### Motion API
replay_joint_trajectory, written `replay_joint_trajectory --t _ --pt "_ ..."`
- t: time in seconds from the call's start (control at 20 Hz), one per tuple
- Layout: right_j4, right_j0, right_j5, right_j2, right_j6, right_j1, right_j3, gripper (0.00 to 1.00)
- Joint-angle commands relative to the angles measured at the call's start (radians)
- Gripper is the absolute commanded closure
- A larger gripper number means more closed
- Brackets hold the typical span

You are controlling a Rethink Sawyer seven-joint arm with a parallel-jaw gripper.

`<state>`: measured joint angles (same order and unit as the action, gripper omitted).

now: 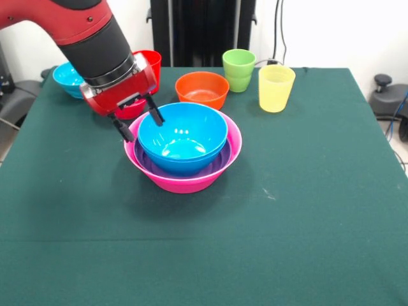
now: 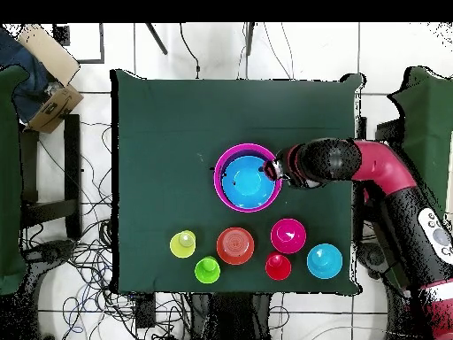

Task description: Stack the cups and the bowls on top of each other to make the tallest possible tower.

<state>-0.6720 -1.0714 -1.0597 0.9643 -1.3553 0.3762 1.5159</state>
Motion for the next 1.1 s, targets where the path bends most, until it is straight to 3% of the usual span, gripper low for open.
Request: replay_joint_trajectory --t 0.05,0.5,1.1 --pt "0.046 0.158 -0.327 -0.087 0.135 0.092 -0.177 0.0" --pt "0.087 0.203 -0.411 -0.108 0.095 0.089 -0.247 0.0" --pt "0.058 0.108 -0.241 -0.099 0.1 0.133 -0.031 0.0"
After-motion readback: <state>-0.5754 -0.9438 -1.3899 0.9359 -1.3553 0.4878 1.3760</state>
